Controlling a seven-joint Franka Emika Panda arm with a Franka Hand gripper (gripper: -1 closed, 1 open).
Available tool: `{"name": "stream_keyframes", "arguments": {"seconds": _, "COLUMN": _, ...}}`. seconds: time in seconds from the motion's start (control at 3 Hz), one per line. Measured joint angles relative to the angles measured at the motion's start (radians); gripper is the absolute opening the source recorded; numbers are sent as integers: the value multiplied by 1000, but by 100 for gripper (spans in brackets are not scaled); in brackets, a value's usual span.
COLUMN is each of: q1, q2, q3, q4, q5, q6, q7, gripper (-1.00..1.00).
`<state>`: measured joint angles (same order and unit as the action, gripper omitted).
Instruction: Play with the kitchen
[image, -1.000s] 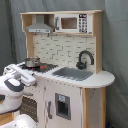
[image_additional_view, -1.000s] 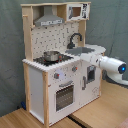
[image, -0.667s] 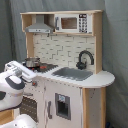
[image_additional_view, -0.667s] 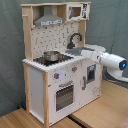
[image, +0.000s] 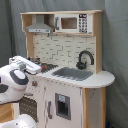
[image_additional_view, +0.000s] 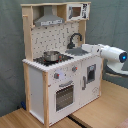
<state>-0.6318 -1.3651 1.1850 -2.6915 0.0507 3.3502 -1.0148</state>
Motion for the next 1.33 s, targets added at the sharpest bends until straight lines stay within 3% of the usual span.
{"name": "stream_keyframes", "arguments": {"seconds": 1.33, "q1": -76, "q2": 199, "q3": -137, "q4": 135, "q5": 0, "q6": -8, "q7": -373, "gripper": 100}}
